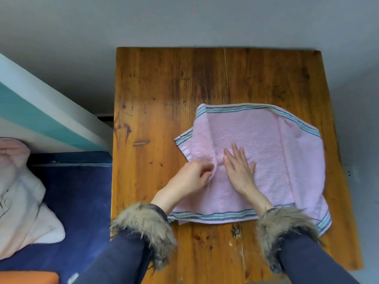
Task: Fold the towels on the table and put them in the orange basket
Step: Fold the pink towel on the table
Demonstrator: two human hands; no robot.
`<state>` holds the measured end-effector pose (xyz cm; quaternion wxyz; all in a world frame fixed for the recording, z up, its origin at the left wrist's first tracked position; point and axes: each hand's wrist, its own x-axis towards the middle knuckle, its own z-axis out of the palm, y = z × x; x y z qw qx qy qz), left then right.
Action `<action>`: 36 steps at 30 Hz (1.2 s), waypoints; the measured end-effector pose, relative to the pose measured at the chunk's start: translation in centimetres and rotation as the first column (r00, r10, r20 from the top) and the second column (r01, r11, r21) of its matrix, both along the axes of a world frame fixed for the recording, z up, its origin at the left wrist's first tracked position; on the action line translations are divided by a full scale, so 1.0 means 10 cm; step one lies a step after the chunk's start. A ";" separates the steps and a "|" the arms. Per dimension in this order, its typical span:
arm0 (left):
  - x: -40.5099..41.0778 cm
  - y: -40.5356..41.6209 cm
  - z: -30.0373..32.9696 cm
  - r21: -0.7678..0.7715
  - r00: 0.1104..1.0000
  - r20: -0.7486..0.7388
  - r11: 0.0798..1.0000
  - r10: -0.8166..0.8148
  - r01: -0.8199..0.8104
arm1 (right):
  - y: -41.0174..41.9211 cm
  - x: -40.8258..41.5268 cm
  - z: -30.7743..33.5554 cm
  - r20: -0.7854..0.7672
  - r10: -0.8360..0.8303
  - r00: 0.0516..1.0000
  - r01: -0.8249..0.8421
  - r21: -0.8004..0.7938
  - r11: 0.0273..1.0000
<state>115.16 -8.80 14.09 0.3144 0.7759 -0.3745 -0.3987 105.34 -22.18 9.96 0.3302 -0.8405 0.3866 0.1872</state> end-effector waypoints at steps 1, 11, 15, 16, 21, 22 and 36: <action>0.00 0.01 -0.02 -0.012 1.000 -0.017 1.000 0.008 -0.008 | 0.00 0.00 0.01 0.009 -0.015 1.000 0.015 0.008 1.000; 0.60 0.21 -0.49 0.111 0.828 0.226 0.831 0.513 -0.545 | 0.11 -0.05 -0.13 -0.079 0.103 0.992 -0.113 -0.132 0.985; 0.62 0.05 -0.52 0.104 0.825 0.315 0.848 0.468 -0.520 | 0.11 -0.06 -0.13 -0.086 0.128 0.988 -0.140 -0.153 0.978; 0.62 0.03 -0.52 0.106 0.826 0.323 0.850 0.461 -0.516 | 0.11 -0.07 -0.13 -0.083 0.133 0.988 -0.144 -0.152 0.978; 0.67 0.07 -0.51 0.116 0.843 0.325 0.867 0.428 -0.484 | 0.08 -0.09 -0.13 -0.083 0.155 0.985 -0.166 -0.152 0.974; 0.68 0.10 -0.50 0.114 0.842 0.333 0.869 0.424 -0.482 | 0.08 -0.10 -0.13 -0.083 0.158 0.984 -0.169 -0.153 0.974; 0.69 0.00 -0.53 0.075 0.865 0.327 0.902 0.380 -0.424 | 0.11 -0.08 -0.08 -0.157 0.226 0.961 -0.253 -0.179 0.951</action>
